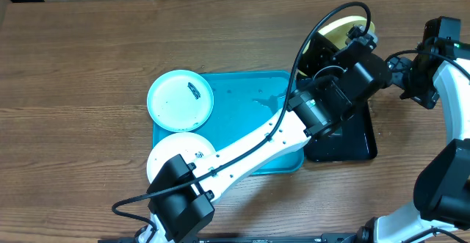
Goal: Clean dirty plates on tray and stack at the side
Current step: 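Tilt the yellow plate over the black tray to drain water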
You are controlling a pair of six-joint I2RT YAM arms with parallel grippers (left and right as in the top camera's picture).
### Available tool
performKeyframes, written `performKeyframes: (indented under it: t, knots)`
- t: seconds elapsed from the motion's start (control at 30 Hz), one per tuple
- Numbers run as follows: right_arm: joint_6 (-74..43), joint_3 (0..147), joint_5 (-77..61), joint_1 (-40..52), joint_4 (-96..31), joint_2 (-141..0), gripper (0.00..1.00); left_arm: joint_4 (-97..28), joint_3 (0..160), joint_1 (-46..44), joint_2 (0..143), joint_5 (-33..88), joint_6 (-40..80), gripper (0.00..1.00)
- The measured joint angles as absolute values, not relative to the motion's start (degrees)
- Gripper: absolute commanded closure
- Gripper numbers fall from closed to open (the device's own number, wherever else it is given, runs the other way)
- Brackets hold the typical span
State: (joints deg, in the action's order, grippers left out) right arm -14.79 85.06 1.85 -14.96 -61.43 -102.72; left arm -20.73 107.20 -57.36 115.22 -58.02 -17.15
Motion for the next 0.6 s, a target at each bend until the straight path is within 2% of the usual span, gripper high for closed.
performKeyframes:
  t: [0.6]
  knots:
    - [-14.8, 85.1, 1.8, -15.0, -61.4, -102.7, 0.00, -20.4, 107.2, -57.4, 115.2, -58.0, -17.7, 0.96]
